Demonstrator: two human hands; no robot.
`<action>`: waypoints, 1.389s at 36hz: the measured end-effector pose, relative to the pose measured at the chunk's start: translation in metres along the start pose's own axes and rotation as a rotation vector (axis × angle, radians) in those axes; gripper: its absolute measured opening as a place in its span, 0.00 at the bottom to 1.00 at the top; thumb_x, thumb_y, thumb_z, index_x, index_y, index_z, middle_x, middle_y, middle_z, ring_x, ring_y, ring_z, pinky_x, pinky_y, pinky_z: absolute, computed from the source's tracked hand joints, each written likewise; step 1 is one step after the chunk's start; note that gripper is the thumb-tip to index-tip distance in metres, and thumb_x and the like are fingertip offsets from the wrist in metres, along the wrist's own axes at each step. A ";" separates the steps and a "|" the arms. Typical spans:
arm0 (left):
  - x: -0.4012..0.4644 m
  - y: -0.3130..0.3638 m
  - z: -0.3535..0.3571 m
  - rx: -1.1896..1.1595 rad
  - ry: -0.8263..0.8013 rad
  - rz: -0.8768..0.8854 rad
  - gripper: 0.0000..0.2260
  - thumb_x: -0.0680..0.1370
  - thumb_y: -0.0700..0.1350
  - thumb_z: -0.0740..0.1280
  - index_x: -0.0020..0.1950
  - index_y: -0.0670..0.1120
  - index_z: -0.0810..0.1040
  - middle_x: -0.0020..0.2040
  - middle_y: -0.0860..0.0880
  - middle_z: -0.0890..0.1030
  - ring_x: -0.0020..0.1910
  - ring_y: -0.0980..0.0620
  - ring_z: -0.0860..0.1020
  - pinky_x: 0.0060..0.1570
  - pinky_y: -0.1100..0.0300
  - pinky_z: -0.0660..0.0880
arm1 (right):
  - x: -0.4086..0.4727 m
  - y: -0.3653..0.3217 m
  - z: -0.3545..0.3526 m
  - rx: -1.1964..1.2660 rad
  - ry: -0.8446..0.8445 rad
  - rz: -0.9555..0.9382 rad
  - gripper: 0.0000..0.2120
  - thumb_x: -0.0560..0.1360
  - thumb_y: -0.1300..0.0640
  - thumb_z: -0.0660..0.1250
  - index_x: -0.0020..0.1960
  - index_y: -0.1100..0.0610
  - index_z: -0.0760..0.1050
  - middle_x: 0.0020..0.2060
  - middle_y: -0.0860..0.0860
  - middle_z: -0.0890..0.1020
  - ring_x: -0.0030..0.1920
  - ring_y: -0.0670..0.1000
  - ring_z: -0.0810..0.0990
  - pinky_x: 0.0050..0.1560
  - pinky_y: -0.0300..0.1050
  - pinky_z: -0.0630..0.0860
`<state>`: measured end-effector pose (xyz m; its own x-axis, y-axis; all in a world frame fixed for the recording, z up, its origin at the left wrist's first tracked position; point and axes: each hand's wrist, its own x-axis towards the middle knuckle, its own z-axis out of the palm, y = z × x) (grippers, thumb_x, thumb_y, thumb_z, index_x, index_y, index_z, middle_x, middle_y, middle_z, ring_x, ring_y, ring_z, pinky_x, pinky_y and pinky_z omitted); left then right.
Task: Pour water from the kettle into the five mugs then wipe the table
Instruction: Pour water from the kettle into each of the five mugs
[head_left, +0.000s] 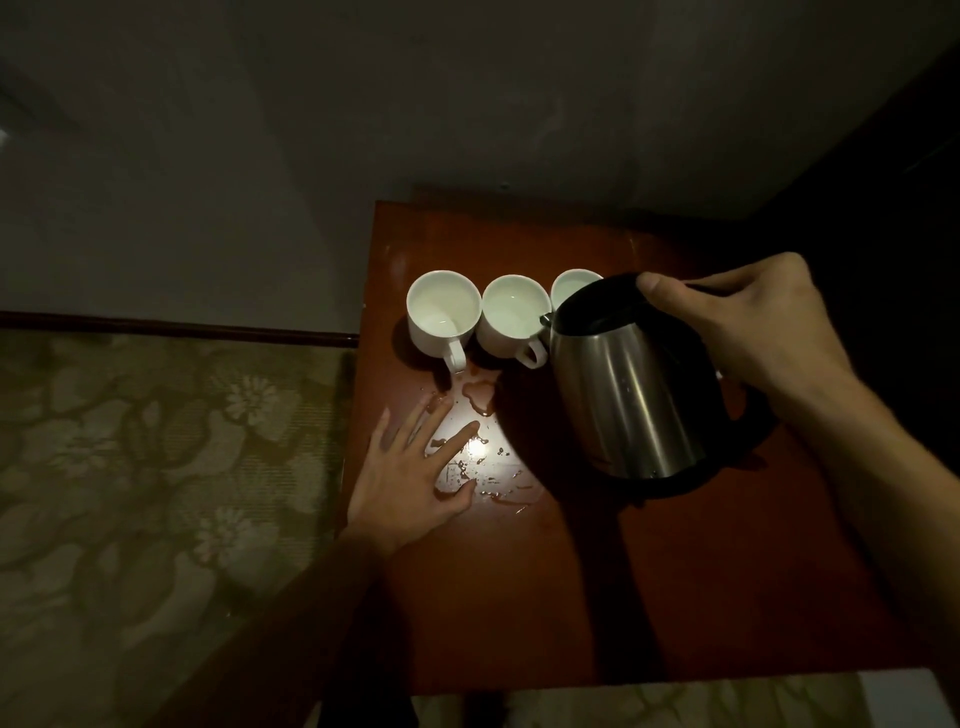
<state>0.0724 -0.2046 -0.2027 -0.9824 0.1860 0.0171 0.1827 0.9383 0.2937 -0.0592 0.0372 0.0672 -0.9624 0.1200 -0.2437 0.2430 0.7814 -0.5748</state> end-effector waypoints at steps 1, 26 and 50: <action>0.000 0.000 0.000 0.000 -0.004 -0.001 0.32 0.77 0.69 0.57 0.81 0.63 0.60 0.84 0.50 0.58 0.83 0.49 0.50 0.77 0.35 0.54 | 0.000 0.000 0.000 0.001 0.000 0.000 0.14 0.73 0.35 0.76 0.42 0.44 0.82 0.42 0.47 0.88 0.45 0.48 0.87 0.44 0.50 0.83; 0.000 0.000 -0.001 0.019 -0.004 0.007 0.32 0.77 0.69 0.57 0.80 0.63 0.62 0.83 0.50 0.58 0.83 0.49 0.51 0.78 0.36 0.52 | -0.003 -0.009 -0.004 -0.024 -0.018 -0.006 0.16 0.73 0.34 0.76 0.42 0.46 0.84 0.40 0.49 0.88 0.43 0.50 0.89 0.49 0.60 0.87; 0.000 0.001 -0.001 0.019 0.003 0.003 0.31 0.77 0.68 0.58 0.80 0.62 0.63 0.83 0.50 0.59 0.83 0.48 0.51 0.77 0.35 0.54 | 0.006 0.000 -0.001 -0.012 0.000 0.008 0.17 0.71 0.32 0.77 0.42 0.45 0.82 0.43 0.47 0.87 0.46 0.47 0.86 0.41 0.49 0.79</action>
<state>0.0723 -0.2041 -0.2011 -0.9820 0.1879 0.0205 0.1862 0.9432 0.2753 -0.0651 0.0384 0.0662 -0.9603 0.1269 -0.2483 0.2497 0.7875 -0.5635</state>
